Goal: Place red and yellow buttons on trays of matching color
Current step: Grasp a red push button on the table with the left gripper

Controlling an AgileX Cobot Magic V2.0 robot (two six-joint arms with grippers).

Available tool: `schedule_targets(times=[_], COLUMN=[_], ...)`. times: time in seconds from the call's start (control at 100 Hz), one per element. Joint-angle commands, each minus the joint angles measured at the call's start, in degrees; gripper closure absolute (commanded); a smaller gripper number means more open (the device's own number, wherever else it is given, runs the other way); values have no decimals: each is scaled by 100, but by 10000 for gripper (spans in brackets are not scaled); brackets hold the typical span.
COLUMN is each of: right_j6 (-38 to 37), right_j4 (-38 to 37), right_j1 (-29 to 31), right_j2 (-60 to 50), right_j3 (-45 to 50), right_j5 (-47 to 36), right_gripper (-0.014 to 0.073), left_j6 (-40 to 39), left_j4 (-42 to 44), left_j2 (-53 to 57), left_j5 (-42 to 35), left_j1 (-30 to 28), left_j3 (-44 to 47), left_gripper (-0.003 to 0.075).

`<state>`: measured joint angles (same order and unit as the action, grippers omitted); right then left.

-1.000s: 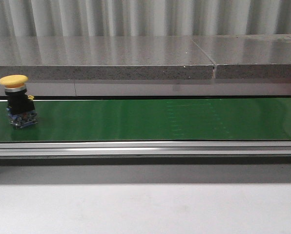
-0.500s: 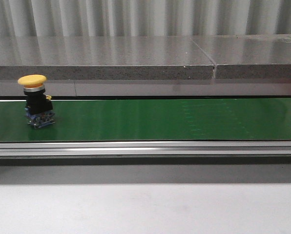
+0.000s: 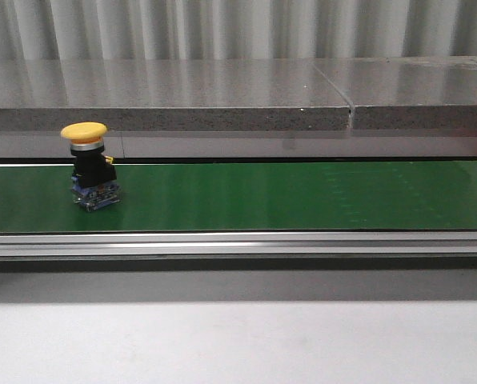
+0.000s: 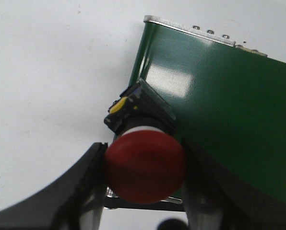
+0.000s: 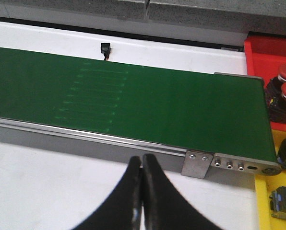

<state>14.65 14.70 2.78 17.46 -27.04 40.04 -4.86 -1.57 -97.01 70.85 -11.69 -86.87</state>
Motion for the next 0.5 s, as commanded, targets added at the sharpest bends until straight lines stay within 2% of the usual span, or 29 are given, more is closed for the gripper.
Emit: schedule_targets(times=[0.0, 0.32, 0.39, 0.49], right_j6=[26, 26, 26, 26], right_j4=[59, 59, 59, 59], right_j1=[-1, -1, -1, -1], right_j2=[48, 48, 48, 48], right_j3=[-154, -154, -154, -154], right_j5=[-375, -375, -375, -375], right_gripper=[660, 660, 660, 660], left_j6=[-5, 188, 188, 188], left_j4=[-170, -365, -415, -511], left_j2=[136, -123, -123, -123], left_j5=[200, 200, 200, 149], left_j1=[33, 47, 47, 47], left_j3=[-178, -178, -178, -178], left_gripper=[533, 519, 465, 326])
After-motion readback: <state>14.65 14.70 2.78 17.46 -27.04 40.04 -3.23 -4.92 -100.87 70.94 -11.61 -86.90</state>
